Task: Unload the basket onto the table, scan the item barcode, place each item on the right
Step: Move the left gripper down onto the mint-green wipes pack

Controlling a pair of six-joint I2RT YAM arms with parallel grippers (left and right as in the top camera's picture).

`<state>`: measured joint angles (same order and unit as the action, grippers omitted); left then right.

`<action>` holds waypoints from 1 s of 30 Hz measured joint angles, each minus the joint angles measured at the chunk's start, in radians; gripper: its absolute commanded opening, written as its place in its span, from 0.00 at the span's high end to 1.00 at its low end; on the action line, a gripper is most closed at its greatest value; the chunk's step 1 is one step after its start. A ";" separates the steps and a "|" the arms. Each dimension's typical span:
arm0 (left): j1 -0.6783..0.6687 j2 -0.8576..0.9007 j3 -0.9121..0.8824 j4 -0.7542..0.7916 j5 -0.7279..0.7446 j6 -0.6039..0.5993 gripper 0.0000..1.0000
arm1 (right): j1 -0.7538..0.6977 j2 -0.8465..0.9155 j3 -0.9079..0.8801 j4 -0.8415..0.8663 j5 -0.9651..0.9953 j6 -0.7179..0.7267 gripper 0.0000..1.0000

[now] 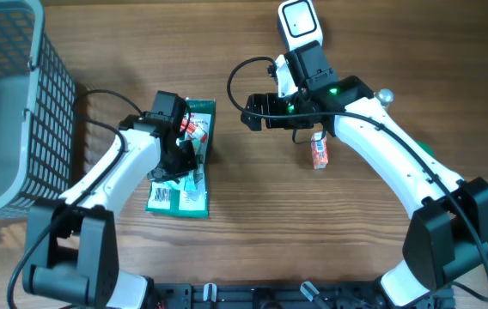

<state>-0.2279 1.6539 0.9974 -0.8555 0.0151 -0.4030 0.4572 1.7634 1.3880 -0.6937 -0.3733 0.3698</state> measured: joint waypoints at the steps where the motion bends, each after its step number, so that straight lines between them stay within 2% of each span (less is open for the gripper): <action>1: 0.001 0.006 0.000 0.000 -0.014 -0.006 0.82 | 0.000 0.000 0.000 0.000 0.000 0.000 0.00; 2: 0.001 0.014 0.000 0.000 -0.029 -0.008 0.78 | 0.000 0.000 0.000 0.000 0.000 0.000 0.00; 7: 0.001 0.043 0.002 -0.004 -0.070 -0.022 0.69 | 0.000 0.000 0.000 0.000 0.000 0.000 0.00; 8: 0.001 0.044 0.003 -0.004 -0.071 -0.021 0.63 | 0.000 0.000 0.000 0.000 0.000 0.000 0.00; 10: 0.001 0.045 0.007 -0.016 -0.079 -0.025 0.69 | 0.000 0.000 0.000 0.000 0.000 0.000 0.00; 13: 0.001 0.069 0.068 -0.131 -0.091 -0.017 0.70 | 0.000 0.000 0.000 0.000 0.000 0.000 0.00; 14: 0.001 0.071 0.101 -0.174 -0.095 -0.013 0.67 | 0.000 0.000 0.000 0.000 0.000 0.000 0.00; 16: 0.001 0.066 0.195 -0.250 -0.099 -0.005 0.54 | 0.000 0.000 0.000 0.000 0.000 0.000 0.00; 17: 0.001 0.054 0.238 -0.269 -0.100 -0.002 0.66 | 0.000 0.000 0.000 0.000 0.000 0.000 0.00; 18: 0.001 0.040 0.256 -0.278 -0.097 -0.003 0.71 | 0.000 0.000 0.000 0.000 0.000 0.000 0.00; 19: 0.001 0.032 0.263 -0.280 -0.096 0.001 0.70 | 0.000 0.000 0.000 0.000 0.000 0.000 0.01; 20: 0.002 0.004 0.275 -0.286 -0.067 0.003 0.64 | 0.000 0.000 0.000 0.000 0.000 0.000 0.00; 23: 0.003 -0.007 0.274 -0.274 0.018 0.028 0.64 | 0.000 0.000 0.000 0.000 0.000 0.000 0.00; 25: 0.004 0.000 0.263 -0.253 0.065 0.039 0.79 | 0.000 0.000 0.000 0.000 0.000 0.000 0.00; 28: 0.006 0.014 0.222 -0.202 0.084 0.048 0.82 | 0.000 0.000 0.000 0.000 0.000 0.000 0.00; 29: 0.006 0.019 0.205 -0.192 0.085 0.050 0.87 | 0.000 0.000 0.000 0.000 0.000 0.000 0.01; 30: 0.006 0.024 0.185 -0.183 0.083 0.050 0.85 | 0.000 0.000 0.000 0.000 0.000 0.000 0.00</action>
<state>-0.2222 1.6779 1.1820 -1.0389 0.0978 -0.3534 0.4576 1.7634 1.3880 -0.6933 -0.3733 0.3698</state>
